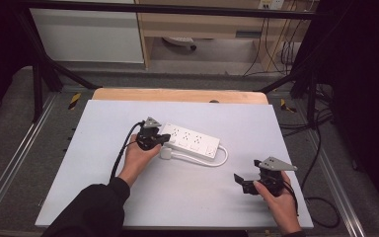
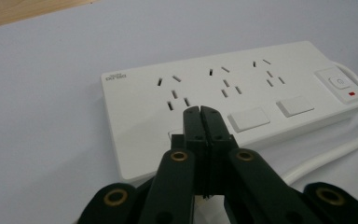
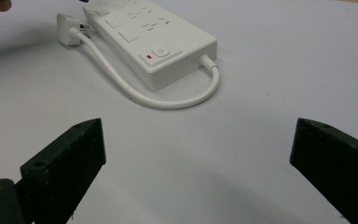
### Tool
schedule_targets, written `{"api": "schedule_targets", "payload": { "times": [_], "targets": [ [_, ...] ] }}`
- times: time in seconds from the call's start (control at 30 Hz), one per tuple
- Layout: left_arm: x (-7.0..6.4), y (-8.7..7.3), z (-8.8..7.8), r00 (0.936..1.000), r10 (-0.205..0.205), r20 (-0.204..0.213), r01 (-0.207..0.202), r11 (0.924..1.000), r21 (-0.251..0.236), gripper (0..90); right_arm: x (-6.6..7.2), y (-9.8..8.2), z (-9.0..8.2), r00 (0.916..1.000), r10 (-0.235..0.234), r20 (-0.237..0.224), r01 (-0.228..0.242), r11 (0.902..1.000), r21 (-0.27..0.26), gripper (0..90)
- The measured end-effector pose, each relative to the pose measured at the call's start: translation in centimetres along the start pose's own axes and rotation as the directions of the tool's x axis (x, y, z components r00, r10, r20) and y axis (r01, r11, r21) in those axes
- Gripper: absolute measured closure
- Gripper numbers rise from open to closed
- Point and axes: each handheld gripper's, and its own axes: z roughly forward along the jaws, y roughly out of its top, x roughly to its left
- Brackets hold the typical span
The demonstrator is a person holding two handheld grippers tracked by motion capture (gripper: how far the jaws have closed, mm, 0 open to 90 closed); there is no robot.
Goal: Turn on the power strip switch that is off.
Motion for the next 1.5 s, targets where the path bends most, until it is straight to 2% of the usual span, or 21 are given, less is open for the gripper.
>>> {"api": "schedule_targets", "payload": {
  "times": [0.03, 0.17, 0.47, 0.6, 1.17, 1.5],
  "targets": [
    [-0.2, 0.0, 0.0, 0.9998, 0.019, -0.009, -0.019, 0.9998, 0.007, 90.0, 0.0, 0.0, 0.0, 1.0000, -0.001, -0.001, 0.001, 1.0000, 0.000, 3.7],
    [-0.3, -0.2, 0.2, 0.9997, 0.025, -0.005, -0.025, 0.9996, 0.012, 90.0, 0.0, 0.0, 0.0, 1.0000, -0.001, -0.001, 0.001, 1.0000, 0.001, 3.7],
    [-0.2, -0.3, 0.6, 0.9998, 0.019, -0.009, -0.019, 0.9998, 0.008, 90.0, 0.0, 0.0, 0.0, 1.0000, -0.004, -0.002, 0.004, 1.0000, 0.003, 3.7],
    [-0.5, -0.3, 1.2, 0.9995, 0.030, 0.005, -0.030, 0.9995, 0.011, 90.0, 0.1, 0.0, 0.1, 1.0000, -0.009, -0.004, 0.009, 0.9999, 0.005, 3.7],
    [-0.9, 0.4, 2.1, 0.9993, 0.038, 0.003, -0.038, 0.9993, 0.005, 90.0, 0.2, 0.0, 0.1, 0.9999, -0.014, -0.005, 0.014, 0.9999, 0.007, 3.7],
    [-0.9, 0.3, 2.4, 0.9995, 0.031, 0.007, -0.031, 0.9995, 0.009, 90.0, 0.2, 0.0, 0.1, 0.9999, -0.013, -0.006, 0.013, 0.9999, 0.005, 3.7]
  ]
}}
